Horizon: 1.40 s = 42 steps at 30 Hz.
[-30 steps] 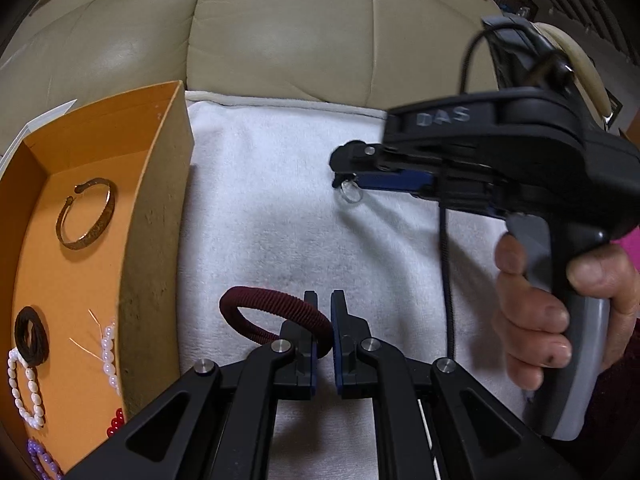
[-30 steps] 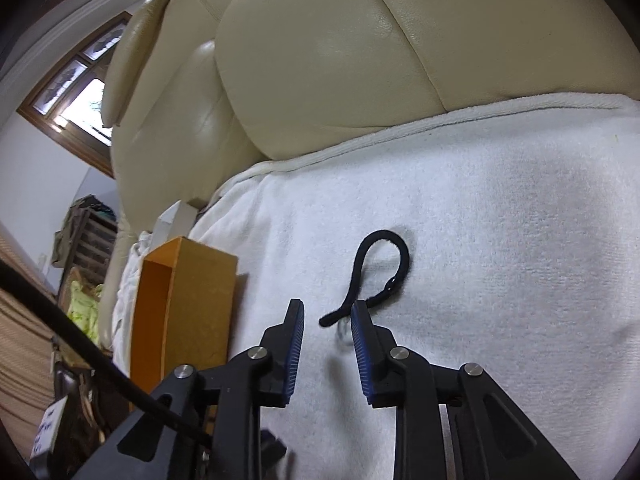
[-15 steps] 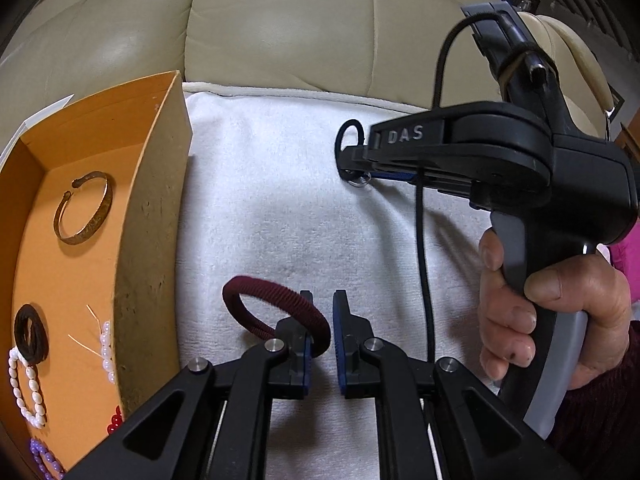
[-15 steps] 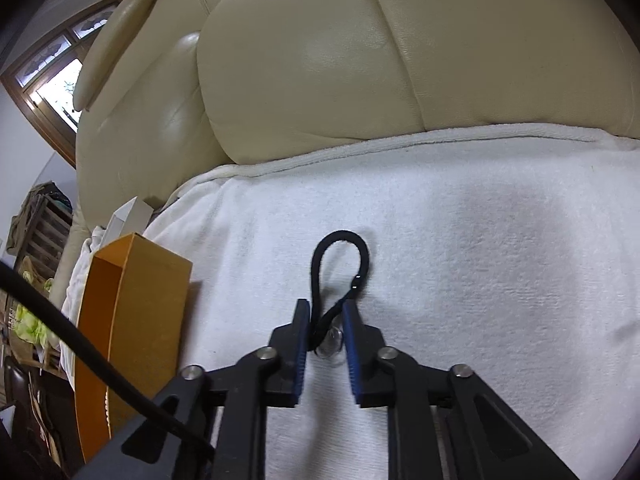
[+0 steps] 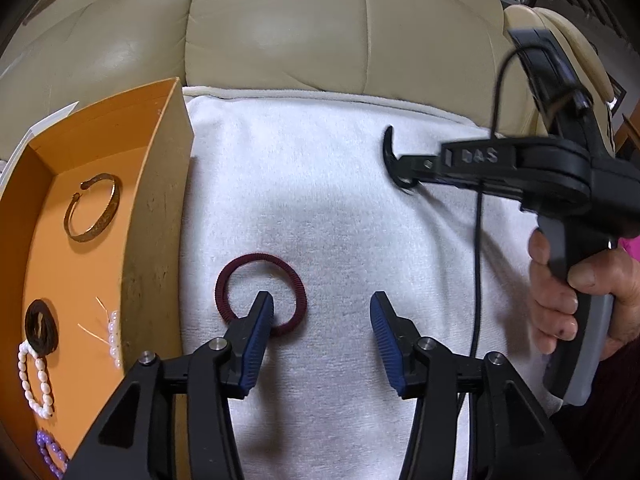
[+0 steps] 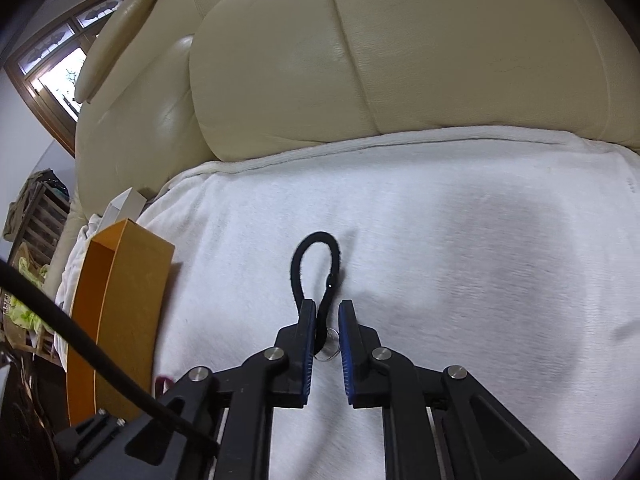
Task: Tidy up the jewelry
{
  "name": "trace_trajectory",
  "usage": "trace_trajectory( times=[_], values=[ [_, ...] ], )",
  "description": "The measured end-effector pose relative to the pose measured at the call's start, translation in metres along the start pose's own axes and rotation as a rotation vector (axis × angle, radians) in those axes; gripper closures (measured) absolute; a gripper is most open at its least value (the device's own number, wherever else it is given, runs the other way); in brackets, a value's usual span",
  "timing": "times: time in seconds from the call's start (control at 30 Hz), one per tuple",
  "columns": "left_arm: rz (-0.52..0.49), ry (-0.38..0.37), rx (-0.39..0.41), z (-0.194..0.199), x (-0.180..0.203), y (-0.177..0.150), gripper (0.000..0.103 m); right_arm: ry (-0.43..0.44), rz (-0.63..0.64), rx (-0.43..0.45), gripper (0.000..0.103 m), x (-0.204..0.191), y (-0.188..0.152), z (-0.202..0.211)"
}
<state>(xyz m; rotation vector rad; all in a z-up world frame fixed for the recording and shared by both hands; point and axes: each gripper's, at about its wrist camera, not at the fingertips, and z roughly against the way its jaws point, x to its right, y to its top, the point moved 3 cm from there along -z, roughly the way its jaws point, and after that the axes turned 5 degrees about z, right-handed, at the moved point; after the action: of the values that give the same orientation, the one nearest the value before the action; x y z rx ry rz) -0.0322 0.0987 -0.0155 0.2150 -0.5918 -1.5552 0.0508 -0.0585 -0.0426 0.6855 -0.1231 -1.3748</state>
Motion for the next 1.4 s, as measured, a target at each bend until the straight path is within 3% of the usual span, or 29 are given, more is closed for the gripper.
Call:
trace_trajectory(
  times=[0.2,0.27,0.33,0.43,0.6,0.83,0.93,0.97,1.0,1.4],
  values=[
    [0.008,0.046,-0.001,-0.013,0.001,0.002,0.052,-0.022,0.001,-0.004,0.09,0.019,-0.009,0.021],
    [-0.002,0.071,0.016,-0.015,0.004,0.005,0.062,-0.03,0.001,0.002,0.09,0.025,-0.013,0.031],
    [-0.005,0.087,0.027,-0.018,0.006,0.007,0.08,-0.028,-0.006,0.01,0.09,0.032,-0.017,0.042],
    [-0.031,0.097,0.035,-0.021,0.013,0.006,0.091,-0.028,-0.004,0.026,0.09,0.038,-0.021,0.057],
    [-0.095,0.086,0.037,-0.024,0.041,0.002,0.092,-0.033,-0.013,0.025,0.09,0.052,-0.03,0.067],
    [-0.167,0.137,0.052,-0.026,0.068,0.0,0.092,0.03,-0.051,0.024,0.088,0.061,-0.033,0.074],
    [-0.169,0.149,0.05,-0.023,0.067,-0.002,0.092,0.044,-0.047,0.022,0.071,0.056,-0.03,0.072],
    [-0.165,0.15,0.05,-0.024,0.065,-0.001,0.092,0.044,-0.044,0.021,0.059,0.054,-0.03,0.071],
    [-0.163,0.149,0.05,-0.021,0.063,-0.003,0.092,0.044,-0.04,0.025,0.054,0.052,-0.029,0.07],
    [-0.165,0.151,0.06,-0.01,0.06,-0.007,0.092,0.023,0.009,-0.01,0.055,0.03,-0.028,0.037]
  ],
)
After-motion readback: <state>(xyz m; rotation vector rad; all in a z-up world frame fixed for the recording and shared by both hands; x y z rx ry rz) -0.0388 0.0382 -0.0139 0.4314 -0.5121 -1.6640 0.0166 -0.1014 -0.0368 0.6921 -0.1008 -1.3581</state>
